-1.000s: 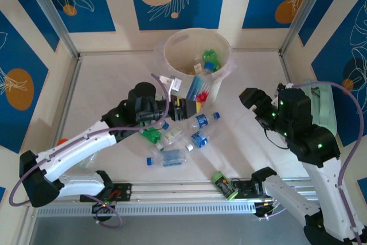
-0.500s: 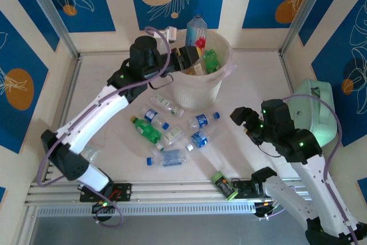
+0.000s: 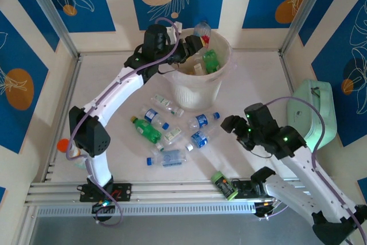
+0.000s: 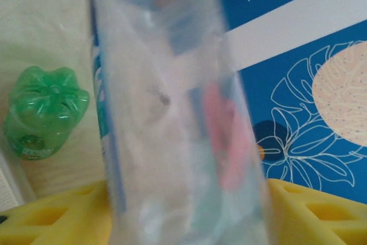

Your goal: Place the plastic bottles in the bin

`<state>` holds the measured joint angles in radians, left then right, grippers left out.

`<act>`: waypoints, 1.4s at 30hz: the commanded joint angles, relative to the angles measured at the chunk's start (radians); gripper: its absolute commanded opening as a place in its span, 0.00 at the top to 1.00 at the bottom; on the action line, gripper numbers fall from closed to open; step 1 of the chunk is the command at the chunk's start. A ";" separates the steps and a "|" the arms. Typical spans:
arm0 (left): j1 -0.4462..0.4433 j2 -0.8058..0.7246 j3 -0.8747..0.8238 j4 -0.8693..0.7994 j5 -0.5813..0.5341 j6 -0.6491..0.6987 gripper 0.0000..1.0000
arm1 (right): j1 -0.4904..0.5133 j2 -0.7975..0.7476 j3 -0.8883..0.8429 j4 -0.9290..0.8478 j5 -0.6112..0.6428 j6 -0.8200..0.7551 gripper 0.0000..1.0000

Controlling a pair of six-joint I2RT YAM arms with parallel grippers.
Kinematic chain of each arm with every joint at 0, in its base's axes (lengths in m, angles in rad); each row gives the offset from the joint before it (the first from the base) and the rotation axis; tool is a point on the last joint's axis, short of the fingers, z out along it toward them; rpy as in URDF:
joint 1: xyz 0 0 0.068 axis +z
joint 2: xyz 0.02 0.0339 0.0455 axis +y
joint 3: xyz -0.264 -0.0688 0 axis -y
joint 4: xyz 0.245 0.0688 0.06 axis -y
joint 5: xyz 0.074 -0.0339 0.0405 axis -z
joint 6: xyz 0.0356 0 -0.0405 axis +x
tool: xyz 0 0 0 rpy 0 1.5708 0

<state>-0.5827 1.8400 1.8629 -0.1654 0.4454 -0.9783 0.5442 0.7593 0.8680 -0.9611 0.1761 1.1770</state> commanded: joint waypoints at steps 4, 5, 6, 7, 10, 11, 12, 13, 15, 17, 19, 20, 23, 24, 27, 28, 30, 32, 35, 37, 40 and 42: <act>0.004 -0.028 0.052 -0.016 0.029 0.007 0.16 | 0.005 0.099 -0.055 0.119 0.001 0.033 0.20; 0.003 -0.035 0.057 -0.030 0.026 0.019 0.15 | 0.006 0.114 -0.059 0.141 -0.005 0.035 0.20; 0.003 -0.045 0.063 -0.044 0.020 0.033 0.13 | 0.010 0.131 -0.065 0.163 -0.009 0.043 0.20; 0.004 -0.059 0.066 -0.056 0.018 0.046 0.12 | 0.013 0.148 -0.072 0.181 -0.009 0.058 0.20; 0.004 -0.112 0.062 -0.090 0.017 0.088 0.11 | 0.017 0.215 -0.076 0.218 -0.017 0.079 0.20; 0.003 -0.131 0.055 -0.103 0.019 0.104 0.11 | 0.019 0.236 -0.075 0.220 -0.017 0.084 0.20; 0.003 -0.160 0.038 -0.113 0.020 0.124 0.10 | 0.020 0.259 -0.077 0.232 -0.019 0.088 0.19; 0.003 -0.195 0.009 -0.120 0.020 0.142 0.10 | 0.022 0.279 -0.080 0.246 -0.022 0.091 0.19; 0.003 -0.269 -0.073 -0.110 0.015 0.165 0.09 | 0.020 0.313 -0.096 0.277 -0.029 0.101 0.18; 0.003 -0.343 -0.154 -0.103 0.016 0.192 0.07 | 0.013 0.346 -0.112 0.314 -0.046 0.108 0.18; 0.003 -0.414 -0.222 -0.121 0.021 0.232 0.07 | 0.008 0.385 -0.118 0.344 -0.060 0.111 0.18; 0.003 -0.446 -0.256 -0.123 0.027 0.247 0.08 | 0.007 0.403 -0.118 0.354 -0.063 0.111 0.18; 0.004 -0.562 -0.413 -0.090 0.043 0.259 0.08 | 0.007 0.456 -0.107 0.379 -0.073 0.109 0.18; 0.003 -0.604 -0.473 -0.074 0.048 0.257 0.08 | 0.005 0.473 -0.105 0.388 -0.075 0.110 0.18; 0.001 -0.705 -0.626 -0.051 0.055 0.241 0.09 | 0.005 0.509 -0.111 0.426 -0.079 0.119 0.19; 0.001 -0.737 -0.669 -0.049 0.054 0.235 0.10 | 0.005 0.520 -0.111 0.433 -0.078 0.123 0.19; 0.002 -0.782 -0.736 -0.047 0.049 0.217 0.10 | 0.006 0.546 -0.106 0.434 -0.072 0.128 0.20; 0.002 -0.822 -0.795 -0.035 0.050 0.200 0.10 | 0.005 0.569 -0.103 0.442 -0.066 0.131 0.20; 0.002 -0.856 -0.861 -0.013 0.048 0.165 0.11 | -0.002 0.603 -0.100 0.461 -0.067 0.129 0.21; 0.000 -0.863 -0.900 0.009 0.050 0.138 0.12 | -0.007 0.629 -0.092 0.465 -0.066 0.125 0.22; -0.005 -0.862 -0.938 0.025 0.054 0.118 0.13 | -0.017 0.660 -0.087 0.475 -0.071 0.118 0.23; -0.010 -0.861 -0.955 0.035 0.052 0.112 0.13 | -0.025 0.675 -0.088 0.487 -0.079 0.116 0.23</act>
<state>-0.5854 0.9894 0.9295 -0.1806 0.4789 -0.8387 0.5297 1.4170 0.7609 -0.4847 0.1226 1.2907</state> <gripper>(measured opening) 0.873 0.773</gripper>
